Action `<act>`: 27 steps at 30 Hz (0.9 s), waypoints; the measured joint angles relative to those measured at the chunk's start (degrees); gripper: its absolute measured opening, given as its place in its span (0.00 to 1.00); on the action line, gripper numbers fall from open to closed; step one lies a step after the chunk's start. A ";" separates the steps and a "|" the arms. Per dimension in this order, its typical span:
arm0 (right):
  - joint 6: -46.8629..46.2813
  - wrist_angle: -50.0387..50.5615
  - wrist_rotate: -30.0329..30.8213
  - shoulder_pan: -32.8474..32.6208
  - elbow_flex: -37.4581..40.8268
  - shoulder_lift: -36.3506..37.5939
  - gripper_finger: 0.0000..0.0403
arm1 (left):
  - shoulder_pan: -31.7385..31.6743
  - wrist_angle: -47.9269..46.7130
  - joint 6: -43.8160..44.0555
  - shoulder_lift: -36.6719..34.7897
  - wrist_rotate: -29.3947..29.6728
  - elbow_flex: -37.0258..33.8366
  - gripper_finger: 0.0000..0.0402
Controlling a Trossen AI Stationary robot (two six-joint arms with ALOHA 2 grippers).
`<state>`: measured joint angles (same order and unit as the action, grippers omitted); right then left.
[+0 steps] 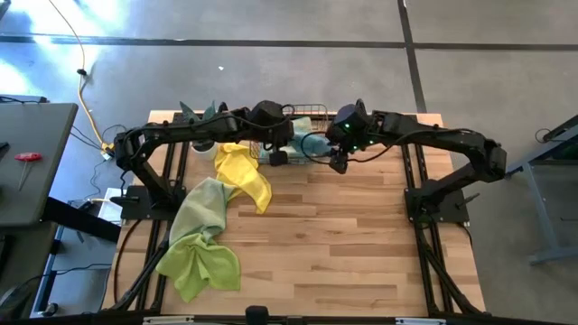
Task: Fold microfiber towels
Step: Put the blue microfiber cloth in the basket
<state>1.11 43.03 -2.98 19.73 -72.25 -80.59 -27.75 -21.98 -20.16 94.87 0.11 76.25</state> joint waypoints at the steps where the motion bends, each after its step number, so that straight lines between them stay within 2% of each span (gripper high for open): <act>1: 0.04 0.05 2.84 -0.31 0.00 0.22 0.43 | -0.02 0.03 0.14 0.00 -0.12 0.00 0.00; 4: 0.06 -0.06 9.08 -1.30 0.00 -0.22 0.43 | 0.01 0.51 0.73 0.02 -0.14 0.00 0.00; 8: -0.46 -0.39 10.24 -2.21 0.00 -3.01 0.43 | 0.10 1.22 2.02 0.02 -0.21 0.00 0.00; 13: 1.44 -1.23 16.91 -2.19 0.00 -5.36 0.43 | 0.30 0.92 2.10 0.02 -0.22 0.00 0.00; 22: 2.25 -2.14 12.71 -0.85 0.00 -8.58 0.42 | 0.46 0.84 2.64 0.04 0.08 0.00 0.00; 24: 1.90 -2.10 11.50 -0.95 0.00 -9.33 0.39 | 0.46 0.81 2.64 0.04 0.59 0.00 0.00; 27: 1.94 -2.21 10.97 -1.23 0.00 -9.62 0.26 | 0.44 0.81 2.64 0.04 0.73 0.00 0.00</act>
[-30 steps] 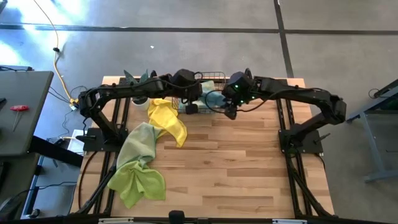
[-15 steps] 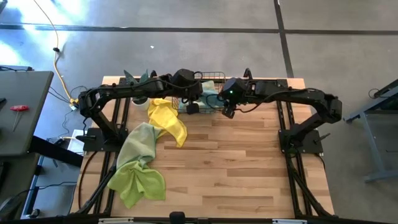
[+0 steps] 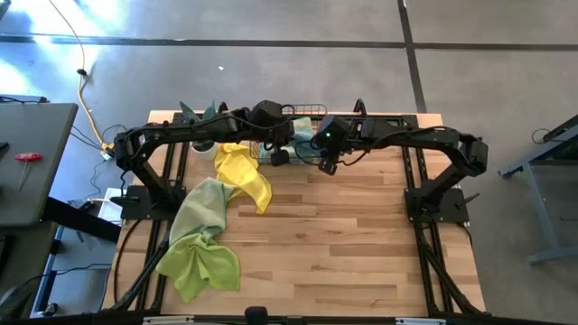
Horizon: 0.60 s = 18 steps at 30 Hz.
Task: Fold microfiber towels
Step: Put the blue microfiber cloth in the basket
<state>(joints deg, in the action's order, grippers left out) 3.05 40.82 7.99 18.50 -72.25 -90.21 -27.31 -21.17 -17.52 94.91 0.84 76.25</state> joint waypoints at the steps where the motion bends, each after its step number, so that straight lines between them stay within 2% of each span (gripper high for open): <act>1: 0.00 -0.11 0.08 -0.08 0.00 -0.02 0.20 | -0.04 -0.02 -0.02 0.00 0.00 0.00 0.00; 3: -0.01 -0.38 0.10 -0.12 0.00 -0.03 0.07 | -0.07 -0.04 -0.09 0.00 0.00 0.00 0.00; 4: 0.13 -0.60 0.14 -0.11 0.00 -0.03 0.04 | -0.07 -0.06 -0.09 0.00 0.00 0.00 0.00; 9: 0.95 -1.00 0.57 -0.13 -1.35 -0.11 0.02 | -0.53 -1.35 -2.34 -0.58 1.67 0.00 0.00; 13: 4.94 -1.09 3.65 -0.05 -5.80 -0.11 0.01 | -2.25 -2.29 -5.03 -2.49 3.46 0.04 0.00; 18: 8.90 -1.23 3.50 2.03 -11.61 -1.74 0.00 | -5.74 -2.19 -6.74 -5.36 3.07 0.09 0.00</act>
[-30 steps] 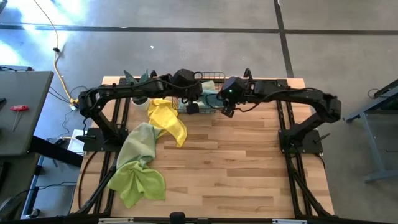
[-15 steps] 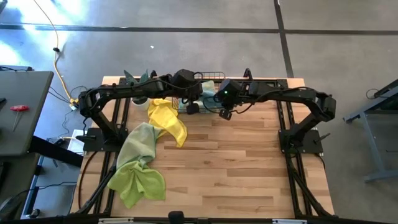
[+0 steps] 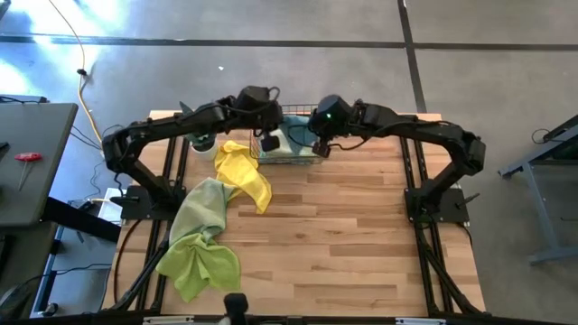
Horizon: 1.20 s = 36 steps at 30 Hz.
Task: Fold microfiber towels
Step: Put the blue microfiber cloth in the basket
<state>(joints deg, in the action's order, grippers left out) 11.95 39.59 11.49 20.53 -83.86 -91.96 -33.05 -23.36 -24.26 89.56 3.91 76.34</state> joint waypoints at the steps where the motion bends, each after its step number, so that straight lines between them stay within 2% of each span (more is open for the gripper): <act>1: 0.12 0.56 -0.83 0.30 -0.92 -0.98 0.00 | -0.76 -0.03 -0.41 -0.36 -0.22 0.00 0.00; 4: 0.91 4.74 -2.82 1.18 -3.85 -5.00 0.00 | -3.14 -0.67 -1.49 -0.91 -2.40 0.00 0.00; 8: 5.15 10.96 -2.14 1.34 -9.99 -11.07 0.00 | -5.84 -3.35 -3.31 -0.80 -5.62 -0.02 0.00; 18: 14.96 16.22 1.03 2.83 -24.74 -20.46 0.00 | -9.89 -2.62 -9.61 -0.13 -4.67 -0.04 0.00; 30: 27.98 11.03 8.01 4.66 -24.99 -20.68 0.00 | -13.15 2.93 -16.93 -0.13 -5.00 -0.05 0.00; 33: 29.74 10.51 7.72 4.62 -24.98 -20.66 0.00 | -13.19 2.85 -16.91 -0.15 -5.88 -0.98 0.00; 36: 28.61 12.79 4.64 4.62 -24.98 -21.19 0.00 | -13.11 2.38 -15.69 -0.13 -8.79 -3.59 0.00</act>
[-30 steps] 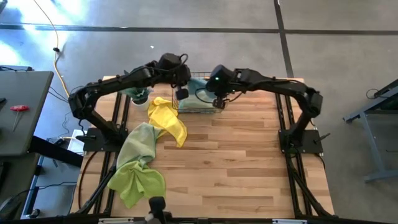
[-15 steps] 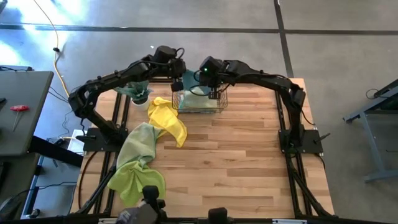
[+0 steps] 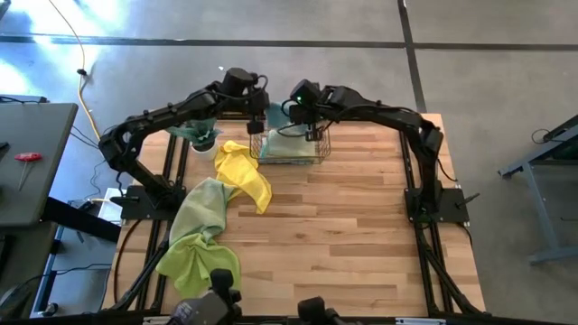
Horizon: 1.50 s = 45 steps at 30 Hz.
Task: Fold microfiber towels
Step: Put the blue microfiber cloth in the basket
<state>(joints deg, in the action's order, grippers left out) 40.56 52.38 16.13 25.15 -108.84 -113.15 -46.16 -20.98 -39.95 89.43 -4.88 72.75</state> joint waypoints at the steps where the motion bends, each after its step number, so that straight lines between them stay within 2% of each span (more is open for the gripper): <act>1: -0.72 1.42 -1.11 0.00 0.00 -0.41 0.00 | 0.14 -0.08 0.63 0.00 -0.73 -1.01 0.00; 6: -2.13 7.46 -3.74 -0.49 0.04 -3.22 0.00 | 1.82 0.27 4.82 0.06 -5.36 -6.31 0.00; 9: -2.12 10.47 -8.30 -0.95 0.04 -3.90 0.00 | 3.59 0.18 5.76 0.04 -8.35 -8.84 0.00; 17: -4.84 9.67 -15.44 -1.66 0.04 -4.25 0.02 | 8.11 2.37 6.00 0.04 -6.67 -11.80 0.02; 20: -6.18 10.65 -16.76 -1.95 0.04 -4.26 0.08 | 8.83 3.55 6.89 0.04 -6.44 -11.80 0.04; 25: -8.83 13.65 -17.19 -3.00 0.04 -4.38 0.24 | 9.08 3.97 9.97 0.04 -6.45 -11.80 0.11; 31: -10.17 17.11 -18.11 -4.12 -0.06 -3.72 0.40 | 9.05 -2.16 13.70 0.04 -6.44 -11.80 0.23; 35: -12.30 20.84 -18.15 -4.28 -3.23 -3.36 0.45 | 9.08 -7.54 14.28 0.04 -3.97 -11.80 0.30; 39: -14.31 22.00 -18.13 -4.26 -7.03 -3.36 0.46 | 9.05 -9.49 15.82 -0.08 -2.14 -11.33 0.34; 45: -16.20 24.55 -18.13 -4.26 -16.84 -3.36 0.43 | 9.64 -12.86 17.30 -0.44 -2.40 -4.60 0.35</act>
<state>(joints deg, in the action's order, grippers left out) 24.36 76.93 -2.00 20.88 -125.67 -116.51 -36.52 -33.84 -22.65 88.99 -7.29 68.15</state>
